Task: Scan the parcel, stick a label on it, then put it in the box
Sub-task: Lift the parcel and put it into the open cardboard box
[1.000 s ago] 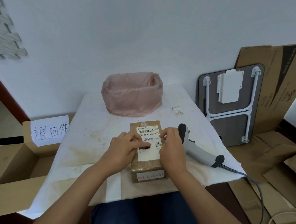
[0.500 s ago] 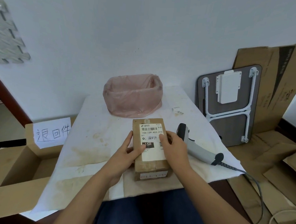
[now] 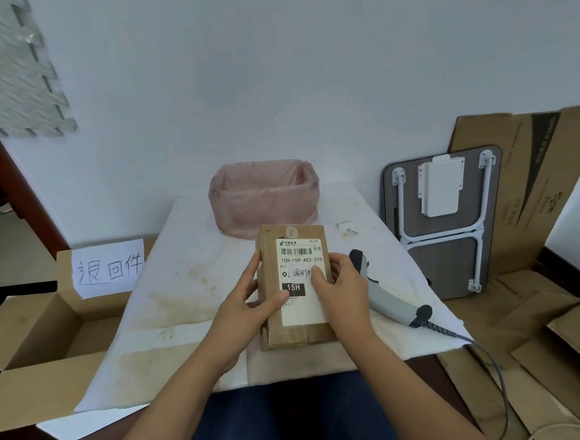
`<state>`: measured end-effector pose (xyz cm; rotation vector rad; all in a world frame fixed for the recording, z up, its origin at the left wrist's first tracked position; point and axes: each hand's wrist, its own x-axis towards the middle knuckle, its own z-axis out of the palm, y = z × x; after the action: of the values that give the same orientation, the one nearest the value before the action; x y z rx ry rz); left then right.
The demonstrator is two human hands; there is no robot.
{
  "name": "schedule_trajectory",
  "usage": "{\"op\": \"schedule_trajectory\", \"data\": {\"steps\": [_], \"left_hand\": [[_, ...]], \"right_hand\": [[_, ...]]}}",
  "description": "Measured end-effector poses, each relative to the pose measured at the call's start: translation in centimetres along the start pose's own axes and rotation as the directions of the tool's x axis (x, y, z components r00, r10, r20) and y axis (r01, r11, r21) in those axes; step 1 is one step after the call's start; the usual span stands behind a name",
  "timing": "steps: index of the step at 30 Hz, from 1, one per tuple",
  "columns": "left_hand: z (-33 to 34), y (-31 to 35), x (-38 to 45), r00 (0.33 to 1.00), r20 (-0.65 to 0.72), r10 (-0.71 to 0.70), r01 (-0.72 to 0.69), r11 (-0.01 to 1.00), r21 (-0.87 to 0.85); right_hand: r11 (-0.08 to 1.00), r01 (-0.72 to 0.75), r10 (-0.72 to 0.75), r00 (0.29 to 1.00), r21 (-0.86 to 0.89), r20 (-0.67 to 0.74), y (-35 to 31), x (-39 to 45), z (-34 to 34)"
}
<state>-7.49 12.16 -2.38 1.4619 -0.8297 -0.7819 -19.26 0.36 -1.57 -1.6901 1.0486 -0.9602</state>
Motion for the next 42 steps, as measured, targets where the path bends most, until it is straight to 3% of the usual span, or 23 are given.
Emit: {"op": "schedule_trajectory", "data": {"steps": [8, 17, 27, 33, 37, 42], "left_hand": [[-1.9, 0.7, -0.4, 0.999, -0.040, -0.003, 0.002, 1.000, -0.021], [-5.3, 2.3, 0.1, 0.986, -0.131, 0.099, -0.110, 0.991, -0.081], [-8.0, 2.1, 1.5, 0.966, -0.209, 0.149, -0.168, 0.983, -0.076], [-10.7, 1.3, 2.6, 0.968, -0.231, 0.099, -0.133, 0.981, -0.140], [-14.0, 0.2, 3.3, 0.961, -0.276, -0.018, -0.061, 0.960, -0.274], [-21.6, -2.3, 4.0, 0.875, -0.470, -0.117, -0.085, 0.918, -0.387]], "right_hand": [[0.996, 0.053, -0.040, 0.986, -0.074, 0.163, -2.4, -0.2, -0.4], [0.988, 0.106, -0.120, 0.983, 0.112, 0.136, -6.1, 0.4, 3.4], [0.991, 0.086, -0.100, 0.986, 0.105, 0.137, -7.5, 2.2, 6.5], [0.980, 0.063, -0.103, 0.972, 0.186, 0.213, -8.7, 2.4, 9.3], [0.989, 0.084, -0.120, 0.941, 0.126, 0.317, -9.5, 3.1, 12.7], [0.990, 0.139, -0.110, 0.896, -0.037, 0.430, -9.9, 3.5, 18.0]]}}
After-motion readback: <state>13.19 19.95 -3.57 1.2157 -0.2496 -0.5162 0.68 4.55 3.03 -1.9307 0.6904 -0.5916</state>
